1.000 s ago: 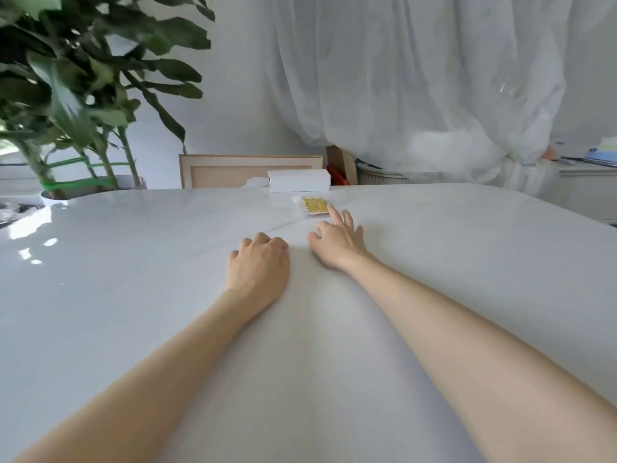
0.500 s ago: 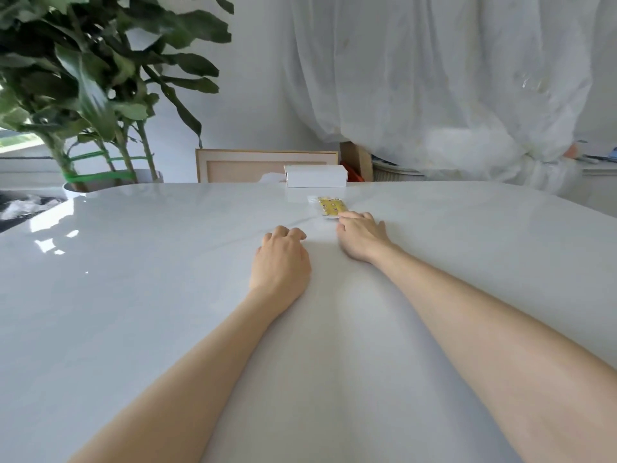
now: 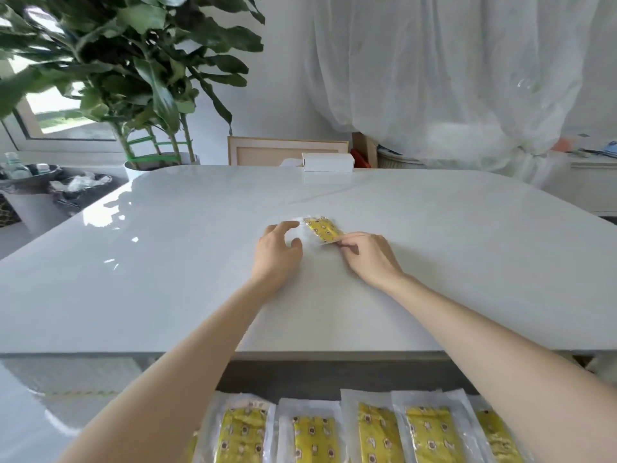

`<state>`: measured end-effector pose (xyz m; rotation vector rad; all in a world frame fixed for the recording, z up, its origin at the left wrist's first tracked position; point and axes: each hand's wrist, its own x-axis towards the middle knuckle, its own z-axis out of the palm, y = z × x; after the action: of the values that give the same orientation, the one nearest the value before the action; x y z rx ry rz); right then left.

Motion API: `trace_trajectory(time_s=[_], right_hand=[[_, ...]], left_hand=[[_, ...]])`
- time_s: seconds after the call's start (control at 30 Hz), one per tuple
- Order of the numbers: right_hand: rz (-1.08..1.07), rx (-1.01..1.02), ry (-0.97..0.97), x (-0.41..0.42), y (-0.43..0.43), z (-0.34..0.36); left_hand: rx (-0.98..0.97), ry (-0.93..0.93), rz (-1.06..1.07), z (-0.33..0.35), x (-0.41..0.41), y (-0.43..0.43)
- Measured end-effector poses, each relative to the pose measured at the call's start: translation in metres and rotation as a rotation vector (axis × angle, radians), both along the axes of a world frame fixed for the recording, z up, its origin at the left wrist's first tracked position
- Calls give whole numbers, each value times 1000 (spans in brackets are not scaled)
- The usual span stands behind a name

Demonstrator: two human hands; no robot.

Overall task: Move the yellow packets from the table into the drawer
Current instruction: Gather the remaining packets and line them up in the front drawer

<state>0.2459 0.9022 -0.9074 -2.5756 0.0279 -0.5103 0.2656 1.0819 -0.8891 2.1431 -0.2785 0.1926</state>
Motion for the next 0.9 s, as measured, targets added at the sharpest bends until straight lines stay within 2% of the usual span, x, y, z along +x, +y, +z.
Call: trace_trajectory(time_s=[0.13,0.23,0.37,0.53,0.7,0.8,0.9], right_hand=[[-43,198,-14,-48,16,6],[-56,222,73,-74,21,20],[13,203,115,-106,21,44],[43,355,-15,-134,16,74],[179,537,-21,-158,3,96],[237,681,28,-168,-7,102],[233,833,37,-173,-15,102]], left_hand=[[-77,146,-49,13,-29,16],[-171,247,-102,18,-53,25],[-122,227,-141,21,-78,33],[-23,209,-285,24,-104,35],[48,246,-470,33,-124,24],[36,322,-606,38,-130,15],[-77,415,-700,42,-136,8]])
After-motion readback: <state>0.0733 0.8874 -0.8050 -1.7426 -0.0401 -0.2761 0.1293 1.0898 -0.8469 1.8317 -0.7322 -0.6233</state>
